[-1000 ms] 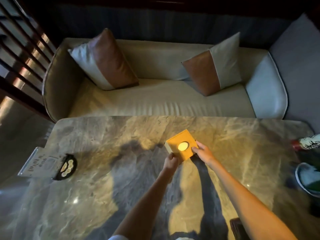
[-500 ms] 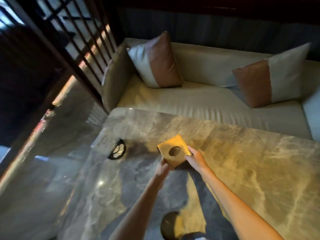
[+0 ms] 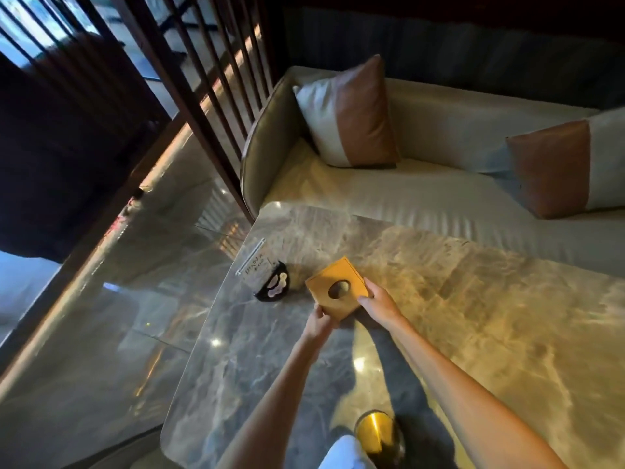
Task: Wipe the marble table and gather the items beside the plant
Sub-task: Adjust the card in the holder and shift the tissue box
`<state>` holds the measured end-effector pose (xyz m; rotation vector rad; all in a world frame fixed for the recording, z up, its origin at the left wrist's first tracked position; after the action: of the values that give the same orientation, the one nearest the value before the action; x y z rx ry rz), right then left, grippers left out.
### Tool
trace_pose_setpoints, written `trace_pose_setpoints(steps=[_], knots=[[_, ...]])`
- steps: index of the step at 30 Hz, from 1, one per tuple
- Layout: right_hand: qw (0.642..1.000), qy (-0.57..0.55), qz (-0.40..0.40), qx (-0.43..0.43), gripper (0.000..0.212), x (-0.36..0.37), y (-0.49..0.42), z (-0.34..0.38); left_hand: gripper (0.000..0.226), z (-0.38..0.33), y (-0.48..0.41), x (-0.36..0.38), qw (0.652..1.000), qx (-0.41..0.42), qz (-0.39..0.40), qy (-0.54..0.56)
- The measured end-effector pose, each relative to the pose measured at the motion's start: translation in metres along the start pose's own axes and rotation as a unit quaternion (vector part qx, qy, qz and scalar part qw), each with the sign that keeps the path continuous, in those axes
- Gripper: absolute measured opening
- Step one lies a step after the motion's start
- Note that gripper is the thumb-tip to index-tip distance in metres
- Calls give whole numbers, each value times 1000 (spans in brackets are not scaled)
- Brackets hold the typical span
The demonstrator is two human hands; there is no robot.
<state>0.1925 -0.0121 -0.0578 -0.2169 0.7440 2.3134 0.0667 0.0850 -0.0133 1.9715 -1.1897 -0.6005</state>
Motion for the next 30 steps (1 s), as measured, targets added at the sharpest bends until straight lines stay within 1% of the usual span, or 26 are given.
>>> trace_pose_setpoints(steps=[2, 3, 4, 6, 8, 9, 12, 15, 19, 25, 30], knots=[[1000, -6, -11, 14, 62, -4, 4, -11, 26, -3, 4, 2, 1000, 22, -5, -20], [1000, -6, -22, 15, 61, -6, 9, -16, 23, -1, 7, 3, 999, 31, -6, -26], [999, -6, -35, 21, 58, -10, 15, -27, 24, 6, 9, 4, 999, 23, -16, -31], [998, -7, -61, 31, 49, -15, 39, -49, 30, 33, 13, 0, 996, -33, -66, -45], [995, -20, -85, 46, 39, -19, 75, -78, 41, 65, 24, 2, 985, -71, -120, -102], [993, -33, -93, 61, 35, -20, 95, -95, 43, 83, 29, 6, 979, -79, -132, -134], [990, -28, -89, 106, 30, -17, 156, -148, 22, 136, 53, 28, 966, -104, -141, -189], [991, 4, -55, 123, 28, -4, 204, -181, 30, 188, 71, 40, 964, -131, -164, -163], [993, 20, -19, 111, 28, 14, 243, -185, 39, 234, 78, 50, 963, -152, -165, -149], [995, 26, 9, 101, 43, 25, 260, -177, 45, 242, 87, 64, 970, -127, -165, -128], [994, 23, 12, 111, 49, 30, 266, -176, 49, 244, 92, 71, 973, -130, -153, -113]])
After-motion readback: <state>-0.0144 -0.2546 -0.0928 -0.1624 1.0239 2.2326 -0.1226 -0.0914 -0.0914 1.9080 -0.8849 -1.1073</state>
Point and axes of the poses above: each hand's wrist, its own y-axis away from the middle knuckle, its own x-axis out of the palm, z = x × y, the point moved 6 cm from there along -y, towards the middle knuckle, and after that the axes turned 12 degrees about -x, right-handed, at the moved point
